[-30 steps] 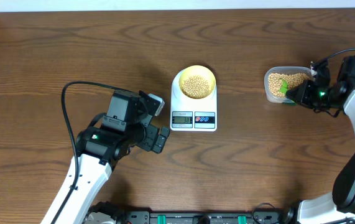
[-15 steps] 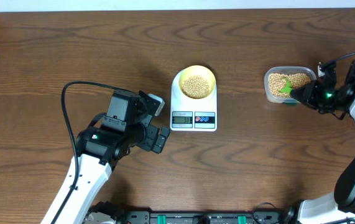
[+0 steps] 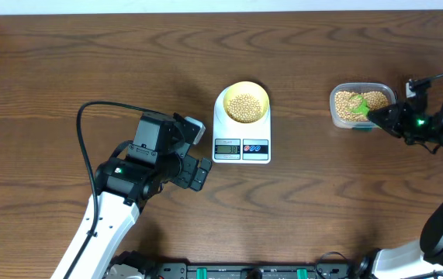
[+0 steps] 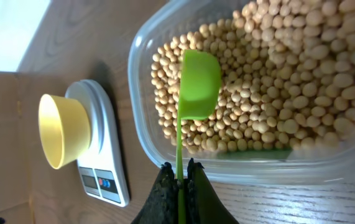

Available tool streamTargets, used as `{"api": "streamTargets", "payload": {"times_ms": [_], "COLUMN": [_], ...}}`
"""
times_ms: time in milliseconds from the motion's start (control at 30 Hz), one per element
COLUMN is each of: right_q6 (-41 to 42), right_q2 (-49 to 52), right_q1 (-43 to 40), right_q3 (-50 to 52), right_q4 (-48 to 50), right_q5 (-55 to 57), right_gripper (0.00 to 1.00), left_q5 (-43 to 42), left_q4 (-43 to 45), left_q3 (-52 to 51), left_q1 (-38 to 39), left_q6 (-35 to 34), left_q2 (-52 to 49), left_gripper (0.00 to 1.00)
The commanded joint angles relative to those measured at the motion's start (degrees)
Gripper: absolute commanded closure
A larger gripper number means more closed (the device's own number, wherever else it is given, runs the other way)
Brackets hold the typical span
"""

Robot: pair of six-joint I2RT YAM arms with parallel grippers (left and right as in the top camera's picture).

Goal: Scoop item into bowl and weigh 50g on scale
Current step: 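Dip the scoop into the tub and drag it through the soybeans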

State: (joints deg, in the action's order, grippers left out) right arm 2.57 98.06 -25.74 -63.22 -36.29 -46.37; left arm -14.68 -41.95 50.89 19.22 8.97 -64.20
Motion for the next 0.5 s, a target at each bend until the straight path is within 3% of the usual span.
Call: {"api": "streamTargets", "payload": {"times_ms": [0,467], "right_q6": [0.31,-0.11], "right_q2": [0.59,0.59], "right_q1": [-1.4,-5.03], "right_q3": [0.39,0.46], "right_q4": [0.28,-1.09], "right_q5": [-5.16,-13.0], "right_gripper": [0.99,0.99], "left_q5": [0.37,0.37], "left_q4": [0.07,0.07], "left_q3": [-0.04,-0.04], "left_q1": [-0.24,-0.24], "left_q6": [-0.22,-0.24], "left_q2": [-0.11,-0.11], "left_gripper": [0.02,0.02]}}
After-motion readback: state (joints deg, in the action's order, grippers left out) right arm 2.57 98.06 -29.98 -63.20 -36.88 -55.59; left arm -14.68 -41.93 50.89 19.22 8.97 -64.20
